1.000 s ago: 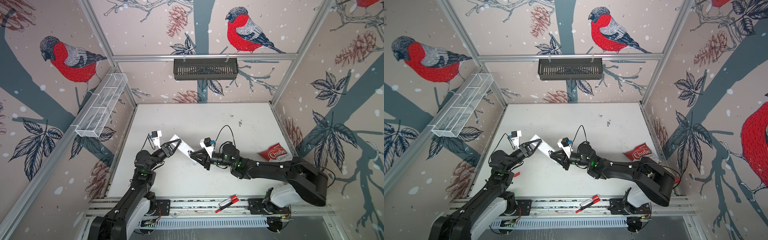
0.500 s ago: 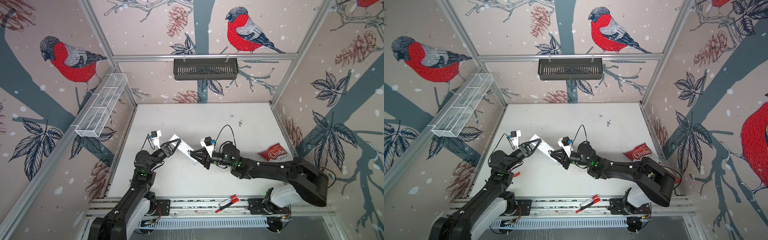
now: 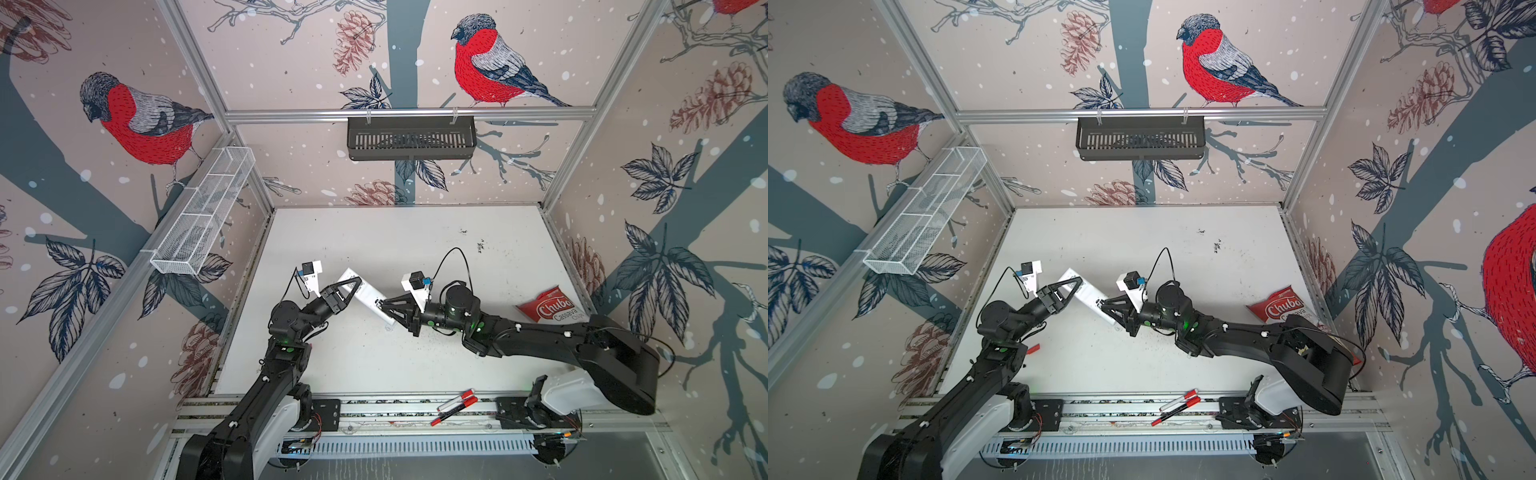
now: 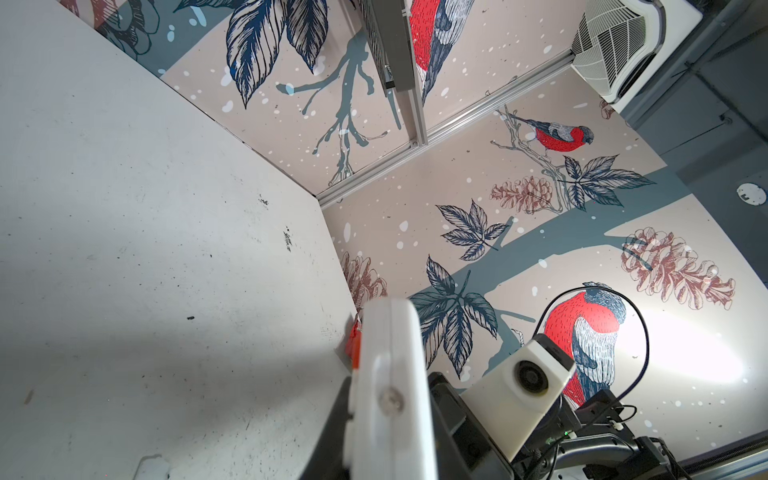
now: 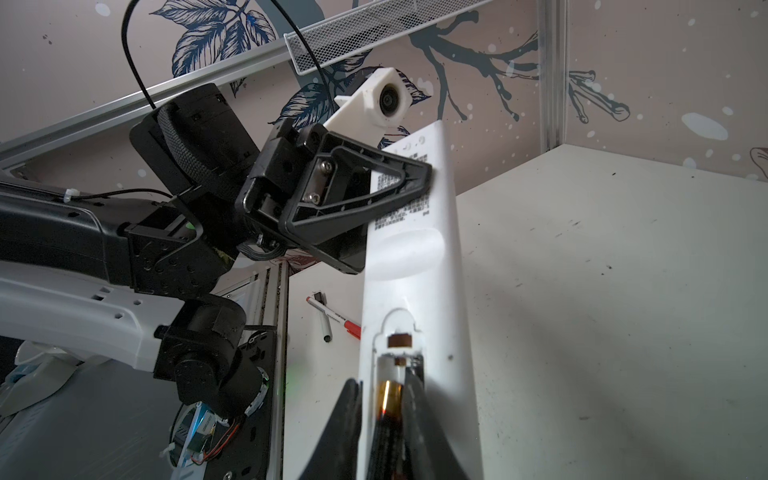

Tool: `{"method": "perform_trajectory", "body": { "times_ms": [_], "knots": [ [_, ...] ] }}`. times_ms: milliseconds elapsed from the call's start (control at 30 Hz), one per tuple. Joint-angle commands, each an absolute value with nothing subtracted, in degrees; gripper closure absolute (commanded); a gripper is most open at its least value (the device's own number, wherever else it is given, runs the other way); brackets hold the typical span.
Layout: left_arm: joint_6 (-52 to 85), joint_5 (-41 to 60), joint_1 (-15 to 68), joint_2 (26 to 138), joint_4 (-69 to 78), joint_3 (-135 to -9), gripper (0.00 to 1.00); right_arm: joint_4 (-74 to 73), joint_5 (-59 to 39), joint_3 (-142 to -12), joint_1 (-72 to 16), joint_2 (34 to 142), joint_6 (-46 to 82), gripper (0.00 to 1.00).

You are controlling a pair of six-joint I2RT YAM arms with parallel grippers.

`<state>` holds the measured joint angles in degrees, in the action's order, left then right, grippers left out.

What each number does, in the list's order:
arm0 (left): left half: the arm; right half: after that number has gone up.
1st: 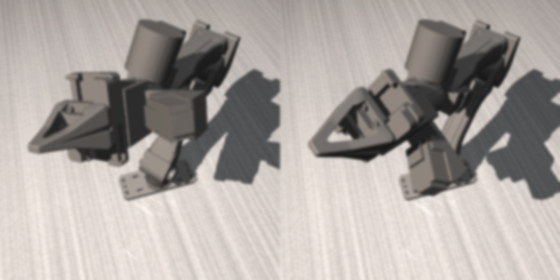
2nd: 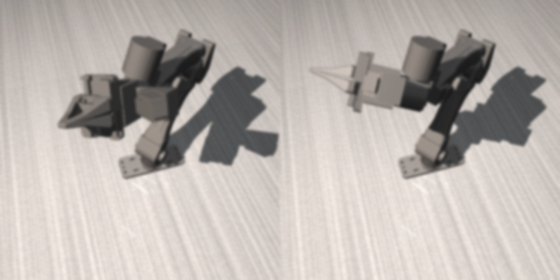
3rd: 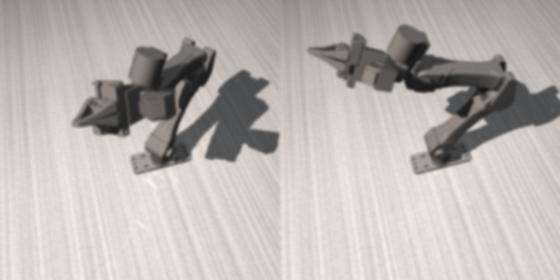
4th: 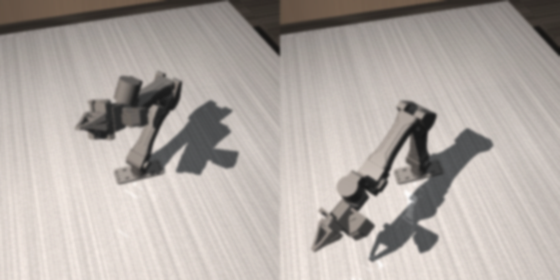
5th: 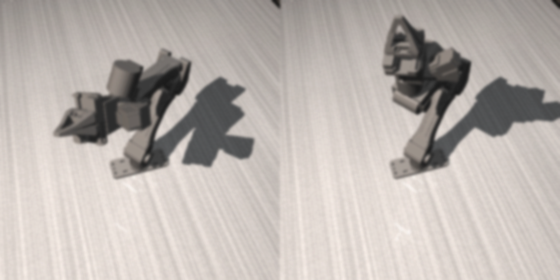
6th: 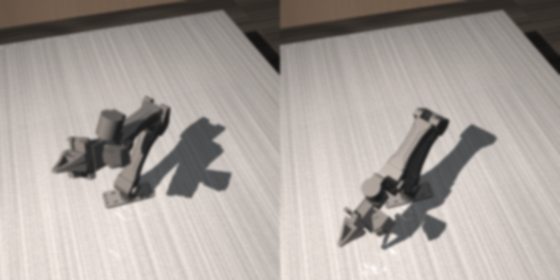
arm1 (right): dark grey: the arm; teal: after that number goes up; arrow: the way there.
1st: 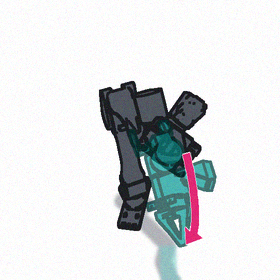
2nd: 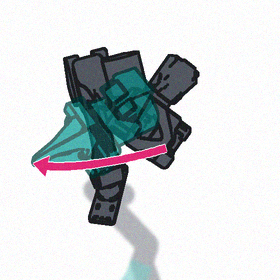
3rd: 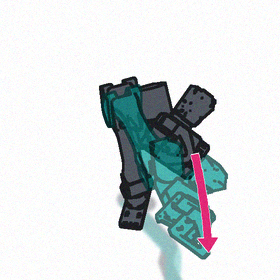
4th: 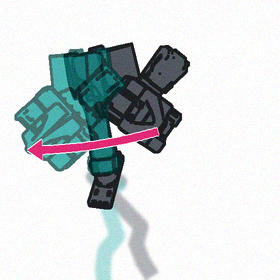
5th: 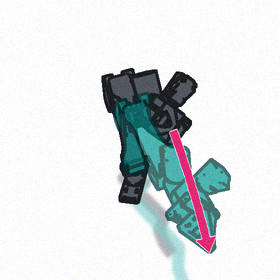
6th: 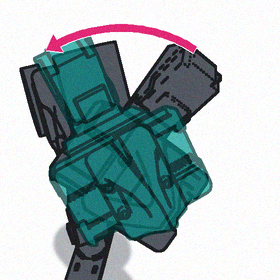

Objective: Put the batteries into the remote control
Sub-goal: 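Open the right gripper and push the battery flat into the compartment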

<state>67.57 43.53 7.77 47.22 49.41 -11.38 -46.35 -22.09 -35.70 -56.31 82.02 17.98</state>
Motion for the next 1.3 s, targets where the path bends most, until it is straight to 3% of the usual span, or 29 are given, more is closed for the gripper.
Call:
{"method": "perform_trajectory", "body": {
  "times_ms": [0,633,1267],
  "knots": [
    [68.36,45.08,7.73,46.98,54.24,-11.36,1.00,-45.22,-20.48,-36.10,-56.33,80.50,18.04,0.77],
    [67.94,45.08,7.50,47.63,54.66,-11.06,1.00,-27.63,-16.88,-33.03,-58.19,68.68,11.94,0.72],
    [68.10,45.44,7.47,47.99,54.93,-11.34,1.00,-23.27,-14.99,-37.26,-61.38,73.16,7.81,0.73]
  ]
}}
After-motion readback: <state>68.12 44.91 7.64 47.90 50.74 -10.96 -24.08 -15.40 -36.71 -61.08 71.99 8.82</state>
